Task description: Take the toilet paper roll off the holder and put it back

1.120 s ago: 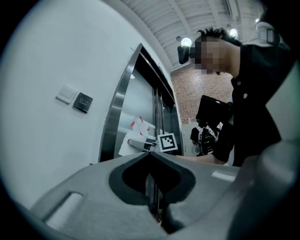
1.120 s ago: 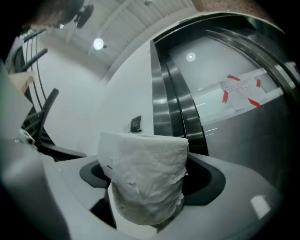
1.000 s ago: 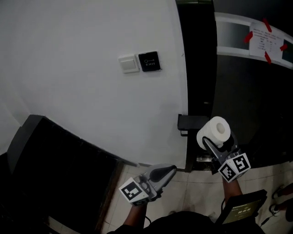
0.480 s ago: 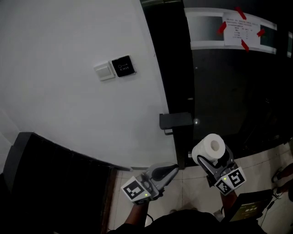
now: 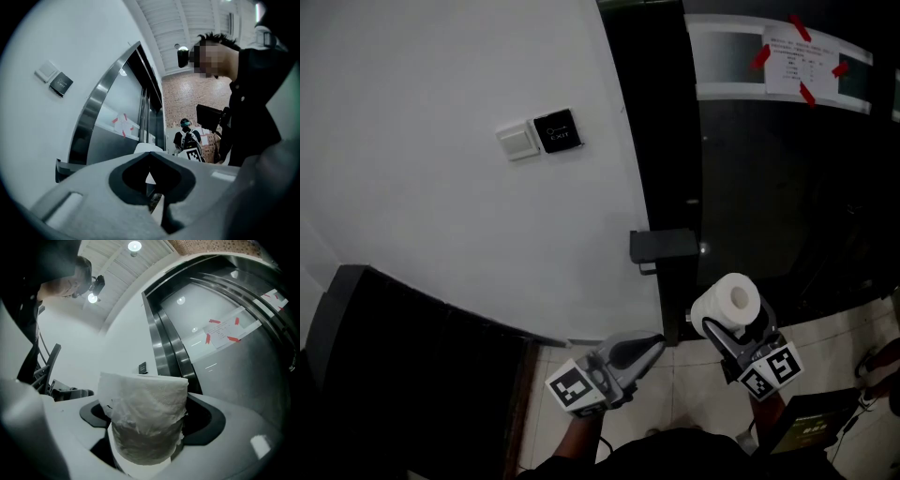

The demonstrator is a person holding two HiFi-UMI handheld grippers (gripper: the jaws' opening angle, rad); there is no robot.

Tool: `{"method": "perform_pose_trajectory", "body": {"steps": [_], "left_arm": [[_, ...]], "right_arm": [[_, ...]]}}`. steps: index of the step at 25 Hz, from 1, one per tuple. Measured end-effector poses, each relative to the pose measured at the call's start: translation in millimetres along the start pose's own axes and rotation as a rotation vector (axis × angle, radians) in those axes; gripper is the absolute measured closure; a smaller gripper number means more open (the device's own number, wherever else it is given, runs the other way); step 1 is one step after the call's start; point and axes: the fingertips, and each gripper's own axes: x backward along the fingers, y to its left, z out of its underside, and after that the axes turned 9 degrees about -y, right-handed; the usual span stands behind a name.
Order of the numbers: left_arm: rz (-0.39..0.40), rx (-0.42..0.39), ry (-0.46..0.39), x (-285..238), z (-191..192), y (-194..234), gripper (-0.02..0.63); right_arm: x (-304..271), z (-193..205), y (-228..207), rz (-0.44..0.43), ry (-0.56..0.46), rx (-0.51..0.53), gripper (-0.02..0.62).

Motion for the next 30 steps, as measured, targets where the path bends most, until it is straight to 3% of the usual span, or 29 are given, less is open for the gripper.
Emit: {"method": "perform_pose_trajectory", "body": {"steps": [5, 8, 10, 14, 17, 25, 30], "left_arm": [[0.002, -0.004, 0.020, -1.2, 2.8, -2.2, 0.604], [0.004, -0.002, 0.022, -2.1, 3.1, -2.7, 0.604], [0.001, -0.002, 0.024, -2.4, 3.0, -1.2, 0.604], [0.002, -0.001, 0.028, -2.8, 4.8, 1.6, 0.604], [0.012, 0.003, 0.030, -4.9, 6.6, 1.4, 0.604], [0.009, 0.012, 0.038, -6.9, 8.3, -0.6, 0.604], [-0.014, 0.027, 0.049, -5.1, 14.8, 5.7, 0.604]], "right_arm": [[1.1, 2.0, -1.7, 0.005, -0.003, -0.015, 0.158], [4.4, 1.9, -10.2, 0.036, -0.042, -0.120, 0.156], [11.4, 3.6, -24.4, 0.085, -0.105, -0.307, 0.155], [37.8, 21.3, -62.2, 0.225, -0.295, -0.775, 0.155], [54.9, 35.0, -78.9, 0.314, -0.403, -0.979, 0.155], [59.7, 51.0, -93.3, 0.385, -0.428, -1.067, 0.155], [46.5, 87.1, -138.0, 0.483, -0.411, -1.102, 0.155]]}}
